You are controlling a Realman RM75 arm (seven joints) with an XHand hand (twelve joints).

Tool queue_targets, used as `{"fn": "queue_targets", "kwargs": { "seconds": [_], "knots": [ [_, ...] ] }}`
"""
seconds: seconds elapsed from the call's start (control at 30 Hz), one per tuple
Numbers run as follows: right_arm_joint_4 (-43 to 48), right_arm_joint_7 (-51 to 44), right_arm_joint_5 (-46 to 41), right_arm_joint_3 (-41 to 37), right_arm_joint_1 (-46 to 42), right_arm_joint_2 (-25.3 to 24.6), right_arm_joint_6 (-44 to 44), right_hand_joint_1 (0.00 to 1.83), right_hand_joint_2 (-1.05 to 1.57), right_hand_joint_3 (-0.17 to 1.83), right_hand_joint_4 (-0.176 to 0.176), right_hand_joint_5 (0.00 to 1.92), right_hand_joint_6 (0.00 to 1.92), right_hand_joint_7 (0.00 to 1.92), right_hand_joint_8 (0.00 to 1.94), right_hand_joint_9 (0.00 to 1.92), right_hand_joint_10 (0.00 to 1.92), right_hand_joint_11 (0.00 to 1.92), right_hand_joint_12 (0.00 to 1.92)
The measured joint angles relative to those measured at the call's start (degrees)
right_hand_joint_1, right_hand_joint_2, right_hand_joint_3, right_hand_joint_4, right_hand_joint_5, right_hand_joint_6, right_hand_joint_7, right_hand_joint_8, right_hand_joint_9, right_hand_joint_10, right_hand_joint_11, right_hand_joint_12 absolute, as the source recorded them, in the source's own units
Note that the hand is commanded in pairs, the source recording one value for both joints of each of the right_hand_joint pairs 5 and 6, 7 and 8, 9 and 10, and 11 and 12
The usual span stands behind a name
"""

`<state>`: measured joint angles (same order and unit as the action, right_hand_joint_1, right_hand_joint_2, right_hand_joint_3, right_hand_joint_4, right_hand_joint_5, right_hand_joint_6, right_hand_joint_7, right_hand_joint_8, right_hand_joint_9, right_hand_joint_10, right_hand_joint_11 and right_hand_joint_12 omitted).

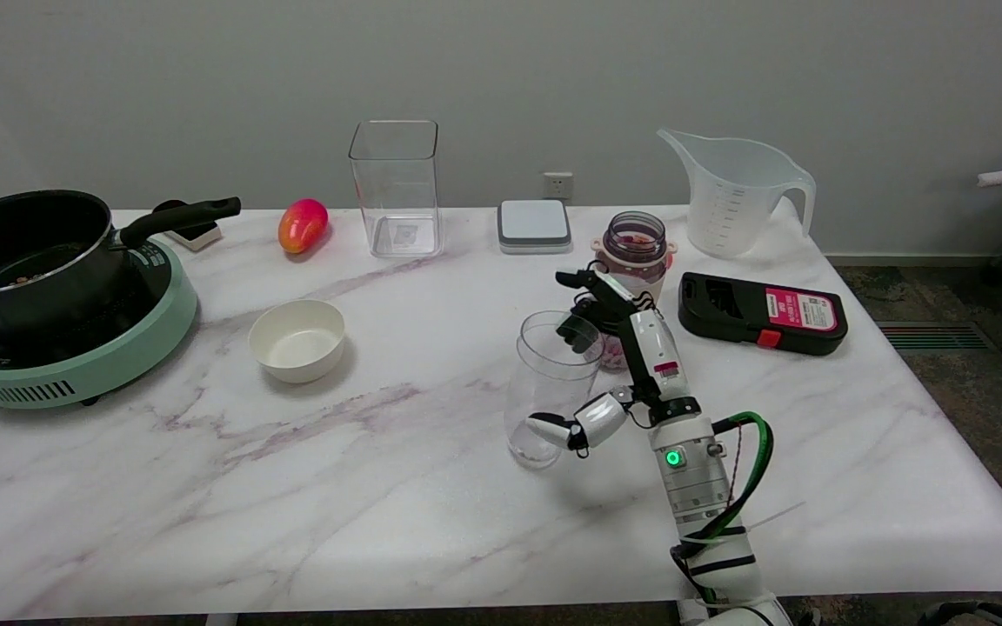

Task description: Place the measuring cup onto the table.

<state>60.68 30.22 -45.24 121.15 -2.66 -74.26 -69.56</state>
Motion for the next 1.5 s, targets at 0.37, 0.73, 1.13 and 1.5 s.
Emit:
{"fn": "queue_targets", "kwargs": {
  "seconds": [0.37, 0.73, 1.13, 1.5],
  "knots": [
    [0.92, -0.28, -0.22, 0.08, -0.27, 0.51, 0.55, 1.27, -0.55, 1.23, 0.000, 0.50, 0.50, 0.56, 0.56, 0.61, 0.61, 0.75, 0.75],
    [1.31, -0.44, -0.07, 0.12, -0.47, 0.71, 0.82, 1.27, -0.54, 1.20, 0.000, 0.47, 0.47, 0.53, 0.53, 0.58, 0.58, 0.71, 0.71],
    [2.68, -1.02, -0.31, -0.08, -2.44, 0.92, 0.29, 1.27, -0.59, 1.23, 0.000, 0.44, 0.44, 0.50, 0.50, 0.58, 0.58, 0.71, 0.71],
    [4.67, -2.32, -1.60, -0.73, -5.24, 1.60, -0.49, 1.25, -0.76, 1.22, 0.000, 0.34, 0.34, 0.47, 0.47, 0.57, 0.57, 0.70, 0.70]
  ]
}}
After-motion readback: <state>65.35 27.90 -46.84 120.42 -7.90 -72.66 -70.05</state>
